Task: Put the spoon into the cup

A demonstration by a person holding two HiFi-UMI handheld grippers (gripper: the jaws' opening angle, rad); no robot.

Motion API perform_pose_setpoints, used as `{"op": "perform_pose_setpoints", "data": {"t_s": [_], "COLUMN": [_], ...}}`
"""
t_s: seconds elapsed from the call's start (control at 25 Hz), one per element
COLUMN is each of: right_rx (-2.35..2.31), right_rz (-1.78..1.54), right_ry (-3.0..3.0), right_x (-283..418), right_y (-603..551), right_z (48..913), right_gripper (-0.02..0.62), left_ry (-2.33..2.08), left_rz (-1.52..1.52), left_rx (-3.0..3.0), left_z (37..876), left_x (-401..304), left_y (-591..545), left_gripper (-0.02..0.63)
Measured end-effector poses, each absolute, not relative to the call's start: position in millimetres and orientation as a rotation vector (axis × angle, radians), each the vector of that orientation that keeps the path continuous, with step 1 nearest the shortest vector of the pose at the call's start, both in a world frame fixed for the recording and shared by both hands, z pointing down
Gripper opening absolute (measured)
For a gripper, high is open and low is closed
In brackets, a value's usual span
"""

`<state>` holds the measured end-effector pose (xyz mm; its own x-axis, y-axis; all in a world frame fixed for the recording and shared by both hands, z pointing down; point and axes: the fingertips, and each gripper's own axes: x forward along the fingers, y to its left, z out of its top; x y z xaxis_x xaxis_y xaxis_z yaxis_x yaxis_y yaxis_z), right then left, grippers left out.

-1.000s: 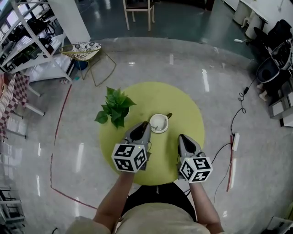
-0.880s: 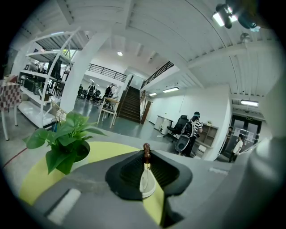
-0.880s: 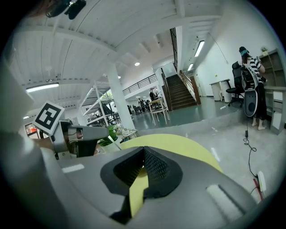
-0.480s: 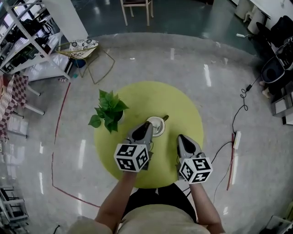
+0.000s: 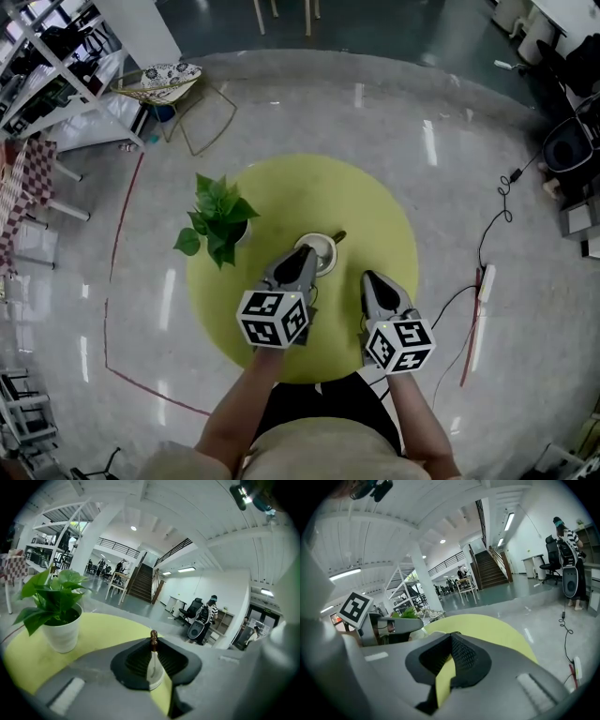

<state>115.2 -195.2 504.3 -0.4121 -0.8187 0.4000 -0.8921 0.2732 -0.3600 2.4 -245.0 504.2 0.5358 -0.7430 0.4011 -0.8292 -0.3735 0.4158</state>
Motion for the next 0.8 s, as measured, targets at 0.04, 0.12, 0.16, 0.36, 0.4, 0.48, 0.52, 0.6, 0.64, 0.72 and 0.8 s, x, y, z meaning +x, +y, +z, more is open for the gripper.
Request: {"op": "perform_pose_setpoints", "data": {"t_s": [0.04,0.12,0.16,0.36,0.4,0.48,0.52,0.6,0.64,0.72,0.8], "right_rx": [1.616,1.608,1.605,1.599,1.598,1.594,1.591,1.586,1.584,1.580,1.574], "right_rz": [0.823,0.829,0.831,0.832,0.832,0.834,0.836,0.838,0.839,0.842,0.846], "right_ry": [-2.395,-2.394,-2.394,-2.383,-2.380,-2.377,-2.376,-2.374,-2.373,-2.371,-2.370], "right_x": [114.8,114.6,114.7,115.7,115.6,115.0,114.4,113.0,112.2,110.9,109.2], "right_y": [-195.7,-196.8,-197.5,-200.9,-201.3,-202.1,-202.4,-202.8,-203.1,-203.6,-204.2], "right_z": [505.4,506.5,506.6,510.7,511.8,513.3,513.8,515.0,515.6,517.1,518.6], "right_gripper": [0.000,0.000,0.000,0.000,0.000,0.000,0.000,0.000,0.000,0.000,0.000], "left_ry": [-1.266,-1.262,-1.259,-1.246,-1.244,-1.241,-1.240,-1.244,-1.247,-1.250,-1.253], "left_rz": [0.194,0.191,0.189,0.178,0.175,0.173,0.170,0.169,0.172,0.180,0.183], "left_rx": [2.192,2.179,2.175,2.158,2.153,2.145,2.142,2.141,2.145,2.153,2.156], "left_z": [505.8,508.0,508.9,514.6,516.2,519.0,520.1,521.6,522.1,523.1,524.6], "left_x": [3.0,3.8,4.1,2.6,1.9,0.5,-0.3,-2.4,-3.3,-5.2,-7.6], "left_y": [-245.6,-246.6,-246.9,-249.5,-250.1,-250.9,-251.4,-252.7,-253.4,-254.5,-255.3], "left_gripper": [0.043,0.043,0.043,0.043,0.043,0.043,0.043,0.043,0.043,0.043,0.043]}}
